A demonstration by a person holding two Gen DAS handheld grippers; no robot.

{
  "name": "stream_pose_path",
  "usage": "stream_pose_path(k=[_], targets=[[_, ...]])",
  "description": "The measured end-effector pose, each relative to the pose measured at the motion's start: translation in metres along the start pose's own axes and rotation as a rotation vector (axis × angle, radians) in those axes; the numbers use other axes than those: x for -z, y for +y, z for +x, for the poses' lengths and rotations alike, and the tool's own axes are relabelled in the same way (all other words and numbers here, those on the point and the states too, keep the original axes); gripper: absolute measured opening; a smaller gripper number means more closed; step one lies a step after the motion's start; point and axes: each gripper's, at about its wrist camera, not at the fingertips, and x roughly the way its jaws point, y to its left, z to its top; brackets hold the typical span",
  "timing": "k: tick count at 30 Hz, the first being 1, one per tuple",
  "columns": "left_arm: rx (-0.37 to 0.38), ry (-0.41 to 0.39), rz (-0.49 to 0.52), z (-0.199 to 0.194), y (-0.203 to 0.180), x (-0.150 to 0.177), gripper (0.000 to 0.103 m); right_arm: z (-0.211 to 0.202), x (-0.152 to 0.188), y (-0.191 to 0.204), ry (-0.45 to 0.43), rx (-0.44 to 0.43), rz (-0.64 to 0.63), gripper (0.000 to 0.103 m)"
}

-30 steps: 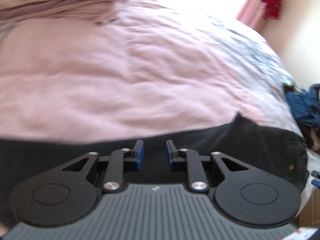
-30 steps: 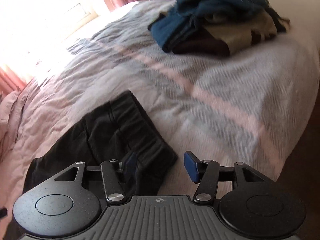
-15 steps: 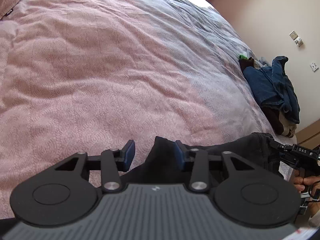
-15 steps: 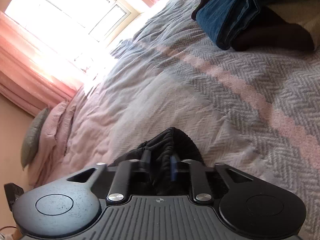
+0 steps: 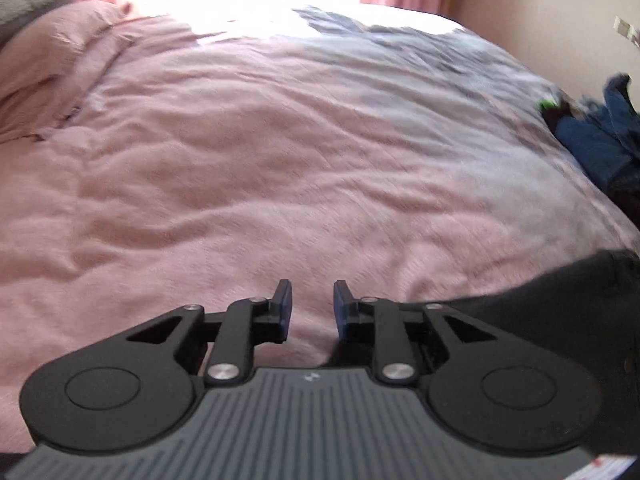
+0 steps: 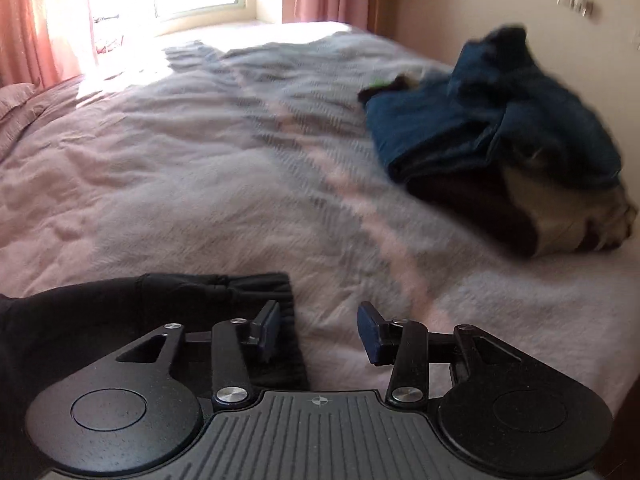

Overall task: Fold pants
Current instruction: 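Open both tools and withdraw them from the folded trousers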

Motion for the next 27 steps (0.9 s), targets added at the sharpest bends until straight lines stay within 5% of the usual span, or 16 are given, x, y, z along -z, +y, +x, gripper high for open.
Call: stream_pose_path(k=[3, 9, 11, 13, 16, 20, 22, 27], targets=[[-0.019, -0.039, -0.103, -0.040, 0.027, 0.006, 0.018, -0.030, 0.009, 0.020, -0.014, -0.172, -0.008, 0.043], [0.005, -0.006, 0.045, -0.105, 0.007, 0.072, 0.019, -0.046, 0.062, 0.126, 0.097, -0.395, -0.293, 0.044], [-0.014, 0.048, 0.036, -0.114, 0.005, 0.107, 0.019, -0.047, 0.105, 0.147, 0.120, -0.369, -0.437, 0.044], [-0.076, 0.102, 0.033, -0.121, 0.006, 0.143, 0.019, -0.058, 0.142, 0.140, -0.001, -0.344, -0.495, 0.046], [-0.088, 0.088, -0.003, -0.148, 0.013, 0.177, 0.019, -0.064, 0.147, 0.130, 0.018, -0.338, -0.495, 0.047], [-0.104, 0.085, -0.008, -0.177, 0.022, 0.180, 0.019, -0.070, 0.120, 0.147, 0.103, -0.288, -0.492, 0.047], [-0.119, 0.034, -0.024, -0.192, 0.036, 0.174, 0.020, -0.080, 0.107, 0.157, 0.062, -0.350, -0.412, 0.047], [-0.292, -0.048, -0.080, -0.197, 0.105, 0.168, 0.020, -0.077, 0.119, 0.207, 0.094, -0.423, -0.376, 0.047]])
